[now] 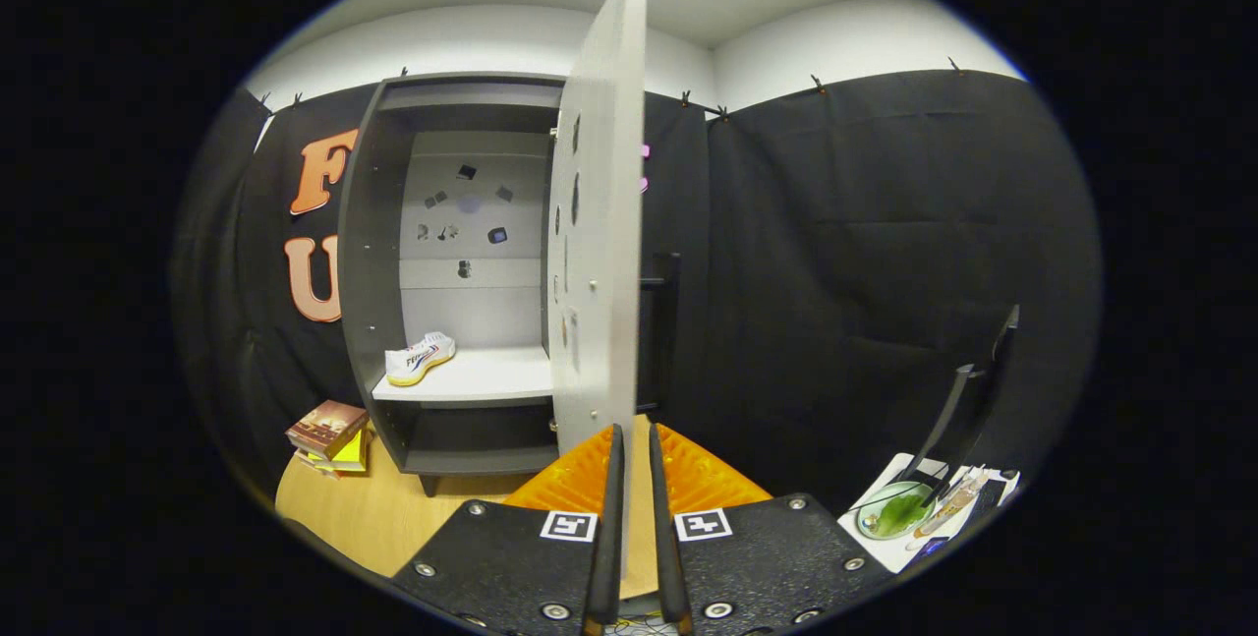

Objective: Open the shoe cabinet door, grab the shoes and put them into the shoe cabinet, then close the shoe cabinet door.

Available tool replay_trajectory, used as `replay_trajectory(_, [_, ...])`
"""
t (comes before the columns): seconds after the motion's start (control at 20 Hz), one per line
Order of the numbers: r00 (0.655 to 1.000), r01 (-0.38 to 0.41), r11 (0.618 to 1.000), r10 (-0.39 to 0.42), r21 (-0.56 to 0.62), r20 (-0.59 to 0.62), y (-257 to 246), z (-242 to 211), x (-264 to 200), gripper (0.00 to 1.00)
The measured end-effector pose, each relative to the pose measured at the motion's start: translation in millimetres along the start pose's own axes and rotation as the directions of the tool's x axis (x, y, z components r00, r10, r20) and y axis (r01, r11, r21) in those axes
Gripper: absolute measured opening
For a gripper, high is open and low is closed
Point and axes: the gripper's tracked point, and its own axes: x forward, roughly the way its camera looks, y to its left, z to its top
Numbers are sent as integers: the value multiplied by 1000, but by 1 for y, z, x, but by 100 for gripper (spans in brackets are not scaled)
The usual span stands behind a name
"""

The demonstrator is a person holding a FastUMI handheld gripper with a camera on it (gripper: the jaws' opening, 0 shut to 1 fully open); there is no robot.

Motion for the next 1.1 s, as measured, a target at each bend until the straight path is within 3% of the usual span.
replay_trajectory(0.35, [991,-121,992,119,-30,-60,62,-49,-3,15])
replay_trajectory(0.75, [949,-259,966,252,-11,-188,136,-141,31,16])
replay_trajectory(0.95, [934,-266,964,254,-15,-251,147,-192,55,23])
replay_trajectory(1.1, [921,-280,957,244,-81,-303,152,-234,75,35])
